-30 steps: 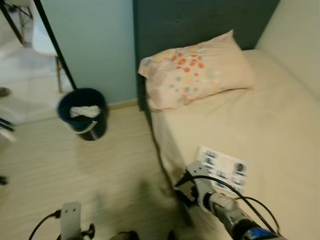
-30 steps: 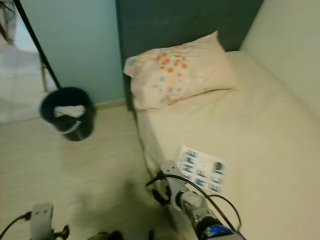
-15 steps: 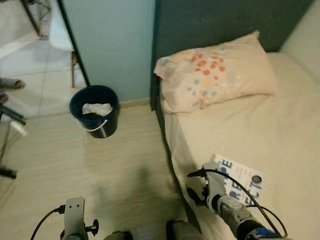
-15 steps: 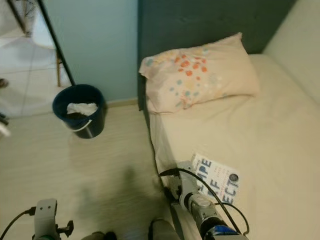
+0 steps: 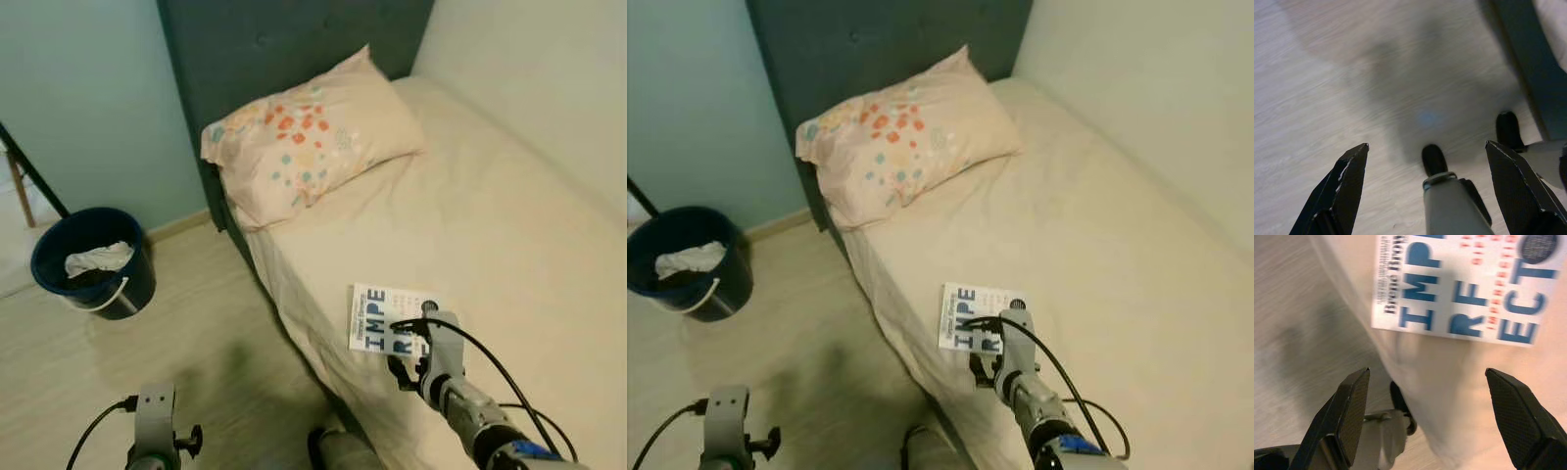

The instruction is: Clean up the room

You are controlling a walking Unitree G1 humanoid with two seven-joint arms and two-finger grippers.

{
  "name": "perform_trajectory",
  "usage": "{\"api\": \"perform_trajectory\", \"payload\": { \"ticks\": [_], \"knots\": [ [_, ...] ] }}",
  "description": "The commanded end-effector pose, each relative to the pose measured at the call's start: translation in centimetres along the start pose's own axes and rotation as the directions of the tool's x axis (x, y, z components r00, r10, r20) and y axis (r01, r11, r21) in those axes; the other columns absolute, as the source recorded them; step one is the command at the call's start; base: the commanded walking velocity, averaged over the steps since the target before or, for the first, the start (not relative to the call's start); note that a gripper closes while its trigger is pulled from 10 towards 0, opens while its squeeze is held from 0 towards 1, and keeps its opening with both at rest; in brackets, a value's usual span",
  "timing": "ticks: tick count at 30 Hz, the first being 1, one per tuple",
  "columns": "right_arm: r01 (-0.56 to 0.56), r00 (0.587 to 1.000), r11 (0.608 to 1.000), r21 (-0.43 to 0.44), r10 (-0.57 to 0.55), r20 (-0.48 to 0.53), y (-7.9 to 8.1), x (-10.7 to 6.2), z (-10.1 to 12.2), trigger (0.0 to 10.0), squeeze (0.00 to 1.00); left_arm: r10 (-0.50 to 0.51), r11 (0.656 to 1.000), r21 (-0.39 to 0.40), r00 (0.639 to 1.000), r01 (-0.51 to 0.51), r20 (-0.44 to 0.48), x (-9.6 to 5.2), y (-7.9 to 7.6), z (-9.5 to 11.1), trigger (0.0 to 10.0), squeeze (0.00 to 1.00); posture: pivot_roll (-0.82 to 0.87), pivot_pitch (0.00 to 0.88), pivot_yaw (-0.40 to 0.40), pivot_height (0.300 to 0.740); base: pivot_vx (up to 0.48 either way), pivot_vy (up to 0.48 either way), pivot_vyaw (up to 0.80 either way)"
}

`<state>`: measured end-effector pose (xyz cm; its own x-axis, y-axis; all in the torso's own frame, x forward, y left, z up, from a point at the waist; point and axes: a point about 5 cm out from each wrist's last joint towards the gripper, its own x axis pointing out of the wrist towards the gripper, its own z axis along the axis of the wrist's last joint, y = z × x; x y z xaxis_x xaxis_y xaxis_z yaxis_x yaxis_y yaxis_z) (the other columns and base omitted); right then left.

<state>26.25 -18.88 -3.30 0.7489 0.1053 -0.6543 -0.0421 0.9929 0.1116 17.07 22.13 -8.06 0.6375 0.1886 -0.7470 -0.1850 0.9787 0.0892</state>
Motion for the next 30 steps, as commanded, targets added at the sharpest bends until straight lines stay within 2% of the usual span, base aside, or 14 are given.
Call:
{"api": "perform_trajectory", "payload": {
  "ticks": [1, 12, 16, 17, 19, 24, 30],
  "knots": [
    [0.007, 0.999, 1.000, 0.001, -0.007, -0.037, 0.1, 0.0, -0.6, 10.0, 0.00, 0.002, 1.000, 0.001, 0.999, -0.002, -0.047, -0.4, 0.1, -1.4, 10.0, 0.00, -0.09, 0.077, 0.029, 0.740, 0.000, 0.000, -0.75],
    [0.021, 0.999, 0.999, 0.030, -0.020, -0.025, -0.1, -0.1, -0.5, 10.0, 0.00, 0.013, 1.000, 0.001, 0.999, -0.013, -0.049, -0.4, 0.3, -1.5, 10.0, 0.00, -0.09, 0.080, 0.023, 0.740, 0.000, 0.000, -0.69],
    [-0.004, 0.999, 1.000, 0.028, 0.005, -0.033, 0.1, 0.0, -0.5, 10.0, 0.00, 0.015, 1.000, 0.001, 0.999, -0.015, -0.049, -0.4, 0.3, -1.5, 10.0, 0.00, -0.09, 0.080, 0.024, 0.740, 0.000, 0.000, 0.00],
    [-0.059, 0.996, 0.998, 0.036, 0.061, -0.058, 0.7, 0.0, -0.8, 10.0, 0.00, 0.017, 1.000, 0.002, 0.999, -0.017, -0.049, -0.4, 0.3, -1.5, 10.0, 0.00, -0.09, 0.078, 0.019, 0.730, 0.000, 0.000, 0.00],
    [-0.072, 0.995, 0.996, 0.047, 0.075, -0.066, 0.9, 0.1, -0.9, 10.0, 0.00, 0.020, 1.000, 0.006, 0.999, -0.019, -0.049, -0.4, 0.4, -1.5, 10.0, 0.00, -0.09, 0.078, 0.019, 0.725, 0.000, 0.000, 0.00],
    [-0.065, 0.995, 0.995, 0.074, 0.070, -0.074, 0.8, 0.0, -1.0, 10.0, 0.00, 0.032, 0.999, 0.009, 0.998, -0.032, -0.050, -0.4, 0.5, -1.6, 10.0, 0.00, -0.09, 0.074, 0.017, 0.705, 0.000, 0.000, 0.00],
    [-0.027, 0.998, 0.986, 0.161, 0.035, -0.048, 0.0, 0.0, -0.6, 10.0, 0.00, 0.047, 0.999, -0.002, 0.998, -0.047, -0.038, -0.4, 0.9, -1.3, 10.0, 0.00, -0.08, 0.077, 0.018, 0.680, 0.000, 0.000, 0.00]
  ]
}}
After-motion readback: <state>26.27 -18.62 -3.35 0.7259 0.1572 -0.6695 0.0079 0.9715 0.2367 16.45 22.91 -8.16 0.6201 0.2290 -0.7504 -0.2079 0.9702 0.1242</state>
